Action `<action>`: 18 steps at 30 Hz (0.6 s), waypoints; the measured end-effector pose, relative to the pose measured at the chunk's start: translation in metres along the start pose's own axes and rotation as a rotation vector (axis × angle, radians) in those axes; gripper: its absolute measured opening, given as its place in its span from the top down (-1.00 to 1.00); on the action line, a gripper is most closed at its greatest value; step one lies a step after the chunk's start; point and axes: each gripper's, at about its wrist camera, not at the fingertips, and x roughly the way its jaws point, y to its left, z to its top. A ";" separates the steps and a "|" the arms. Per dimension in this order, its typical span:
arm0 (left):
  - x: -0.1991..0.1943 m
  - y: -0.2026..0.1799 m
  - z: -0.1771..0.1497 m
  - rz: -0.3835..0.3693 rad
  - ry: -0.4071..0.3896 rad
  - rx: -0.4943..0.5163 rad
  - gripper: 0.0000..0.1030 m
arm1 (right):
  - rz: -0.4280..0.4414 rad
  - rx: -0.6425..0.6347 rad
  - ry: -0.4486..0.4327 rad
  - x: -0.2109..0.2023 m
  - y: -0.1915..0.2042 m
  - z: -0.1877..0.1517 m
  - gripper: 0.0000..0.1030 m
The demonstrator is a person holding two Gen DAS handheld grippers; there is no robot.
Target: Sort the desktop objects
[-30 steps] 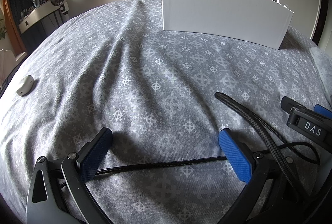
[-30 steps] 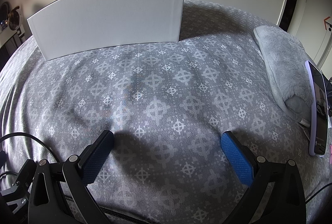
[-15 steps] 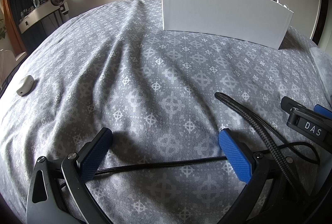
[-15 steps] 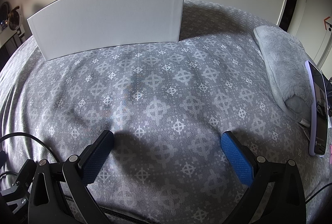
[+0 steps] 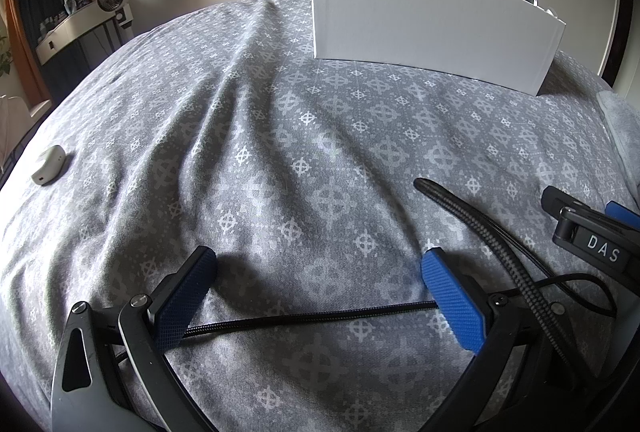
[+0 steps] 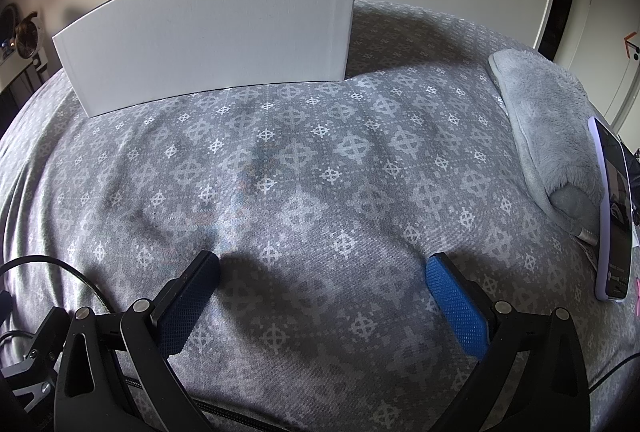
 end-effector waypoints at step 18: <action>0.003 0.003 0.002 -0.010 0.001 -0.004 -0.99 | -0.001 0.000 0.000 0.000 0.001 0.000 -1.00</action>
